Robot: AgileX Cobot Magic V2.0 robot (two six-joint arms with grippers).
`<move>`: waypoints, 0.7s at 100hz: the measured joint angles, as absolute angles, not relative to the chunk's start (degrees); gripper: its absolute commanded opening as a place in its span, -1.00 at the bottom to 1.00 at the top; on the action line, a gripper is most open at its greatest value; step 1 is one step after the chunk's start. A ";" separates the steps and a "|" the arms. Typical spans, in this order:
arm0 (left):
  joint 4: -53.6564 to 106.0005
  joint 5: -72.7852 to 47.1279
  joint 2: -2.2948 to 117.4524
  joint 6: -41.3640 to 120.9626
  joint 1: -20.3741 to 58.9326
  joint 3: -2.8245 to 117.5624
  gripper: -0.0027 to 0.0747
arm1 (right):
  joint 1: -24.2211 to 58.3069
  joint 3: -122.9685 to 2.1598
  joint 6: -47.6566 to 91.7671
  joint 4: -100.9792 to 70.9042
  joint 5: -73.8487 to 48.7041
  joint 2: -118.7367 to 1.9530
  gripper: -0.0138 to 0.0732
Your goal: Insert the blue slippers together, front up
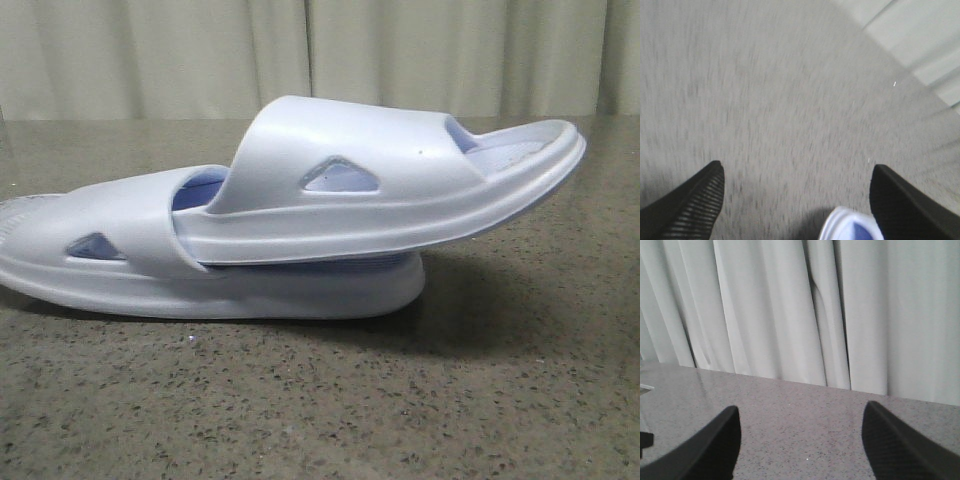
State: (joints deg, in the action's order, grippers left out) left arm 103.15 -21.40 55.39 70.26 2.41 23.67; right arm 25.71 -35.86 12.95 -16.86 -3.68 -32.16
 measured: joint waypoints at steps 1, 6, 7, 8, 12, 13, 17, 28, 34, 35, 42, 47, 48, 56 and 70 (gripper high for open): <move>103.15 -21.15 55.03 70.70 2.41 23.67 0.44 | 25.47 -35.86 12.95 -16.57 -3.68 -32.17 0.35; 103.15 -19.32 51.95 73.52 2.41 24.24 0.44 | 24.43 -35.86 13.04 -15.51 -3.99 -32.44 0.35; 103.15 -19.15 51.54 74.26 2.41 24.25 0.44 | 24.23 -35.86 13.04 -15.31 -4.26 -32.59 0.35; 103.15 -18.90 50.72 74.59 2.41 24.36 0.44 | 24.05 -35.86 13.04 -15.12 -4.26 -32.59 0.35; 103.15 -17.72 48.65 76.28 2.41 24.38 0.44 | 22.72 -35.86 13.06 -14.12 -5.16 -32.99 0.35; 103.15 -17.32 47.79 76.46 2.41 24.38 0.44 | 22.24 -35.86 13.16 -13.83 -5.48 -33.12 0.35; 102.92 -16.53 45.64 77.36 2.41 24.38 0.44 | 20.95 -35.63 13.16 -13.27 -6.09 -33.26 0.35; 99.62 -15.19 39.06 78.37 2.41 24.38 0.44 | 17.21 -33.57 13.16 -12.62 -6.78 -33.52 0.34; 97.30 -14.82 35.31 78.56 2.41 24.38 0.44 | 16.00 -32.07 13.16 -12.37 -6.66 -33.52 0.34; 96.73 -14.83 34.90 78.56 2.41 24.38 0.44 | 15.93 -31.73 13.16 -12.37 -6.43 -33.52 0.34; 94.06 -14.09 30.94 78.61 2.41 24.38 0.44 | 15.66 -29.96 13.16 -12.26 -5.35 -33.52 0.34; 92.58 -13.69 28.22 78.61 2.41 23.83 0.44 | 15.66 -28.74 13.16 -12.26 -4.20 -33.52 0.34; 92.37 -13.52 27.43 78.61 2.41 23.72 0.44 | 15.66 -28.56 13.16 -12.26 -4.03 -33.52 0.34; 91.02 -12.71 23.33 78.70 2.41 21.82 0.44 | 15.66 -26.49 13.16 -12.26 -1.87 -32.91 0.34; 90.53 -11.47 16.87 78.70 2.41 17.77 0.44 | 15.66 -23.49 13.16 -12.26 0.73 -29.13 0.34</move>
State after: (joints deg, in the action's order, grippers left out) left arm 90.53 -11.47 16.87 78.70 2.41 17.77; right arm 15.66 -23.49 13.16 -12.26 0.73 -29.13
